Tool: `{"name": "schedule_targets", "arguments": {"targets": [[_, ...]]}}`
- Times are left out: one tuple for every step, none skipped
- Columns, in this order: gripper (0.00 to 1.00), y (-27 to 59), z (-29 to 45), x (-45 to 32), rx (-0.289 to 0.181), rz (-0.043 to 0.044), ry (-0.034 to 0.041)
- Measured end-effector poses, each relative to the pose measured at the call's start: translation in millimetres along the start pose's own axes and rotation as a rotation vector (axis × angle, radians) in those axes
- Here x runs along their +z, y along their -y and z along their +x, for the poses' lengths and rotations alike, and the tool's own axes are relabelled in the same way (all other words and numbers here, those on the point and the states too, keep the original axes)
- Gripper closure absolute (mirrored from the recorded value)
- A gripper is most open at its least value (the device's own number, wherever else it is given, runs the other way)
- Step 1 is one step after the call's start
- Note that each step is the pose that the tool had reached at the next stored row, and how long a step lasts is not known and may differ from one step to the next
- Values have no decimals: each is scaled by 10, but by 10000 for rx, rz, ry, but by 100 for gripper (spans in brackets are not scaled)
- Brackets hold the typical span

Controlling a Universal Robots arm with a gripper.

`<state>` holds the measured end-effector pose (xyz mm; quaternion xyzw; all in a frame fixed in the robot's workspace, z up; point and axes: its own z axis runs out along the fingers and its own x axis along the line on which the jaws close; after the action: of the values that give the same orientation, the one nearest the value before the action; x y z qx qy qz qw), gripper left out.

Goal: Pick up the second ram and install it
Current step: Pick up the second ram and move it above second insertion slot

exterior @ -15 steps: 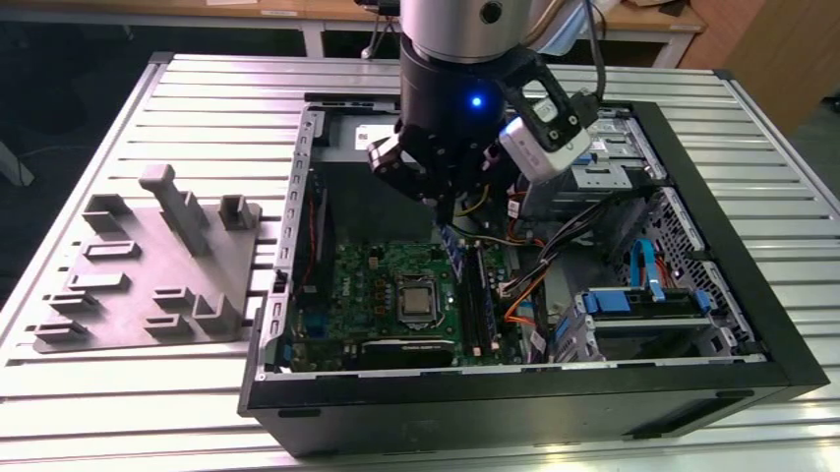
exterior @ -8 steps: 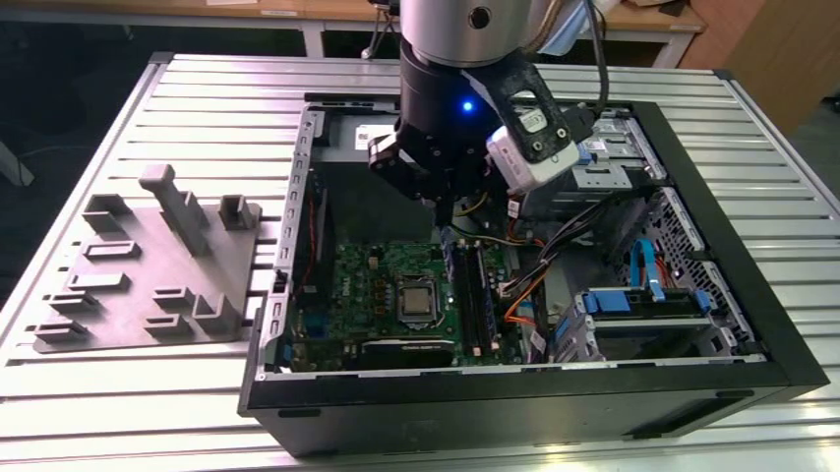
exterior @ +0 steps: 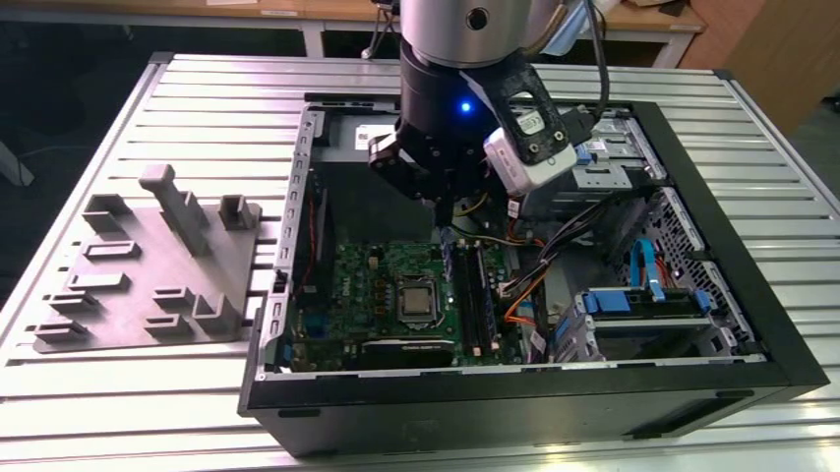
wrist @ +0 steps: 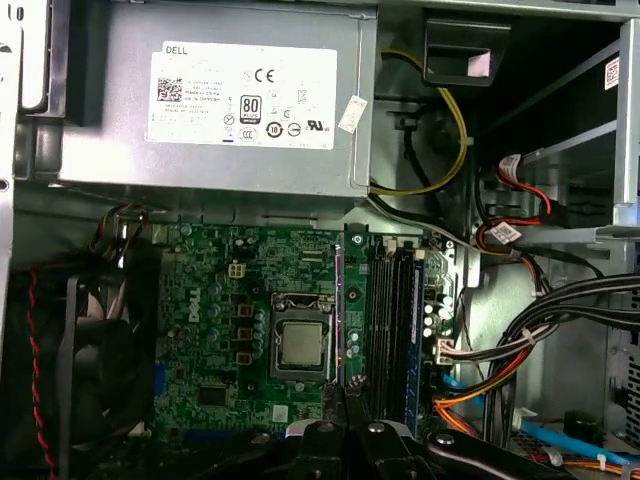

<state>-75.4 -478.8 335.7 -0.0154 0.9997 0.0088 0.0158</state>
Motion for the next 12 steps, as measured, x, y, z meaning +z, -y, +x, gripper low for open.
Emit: {"name": "schedule_targets", "arguments": {"targets": [[89,0,-8,4,1,-2,1],[89,1,-23,8,1,-1,-1],[89,2,-45,13,0,-1,-2],[89,3,-66,18,-1,-1,-5],[89,4,-87,23,0,0,-9],[89,4,-105,31,0,0,-11],[89,5,-120,40,-1,1,-13],[89,5,-130,51,-1,0,-14],[89,6,-136,67,-1,0,-14],[89,6,-136,81,0,0,-14],[89,6,-137,96,1,0,-13],[89,7,-137,111,0,0,-13]]}}
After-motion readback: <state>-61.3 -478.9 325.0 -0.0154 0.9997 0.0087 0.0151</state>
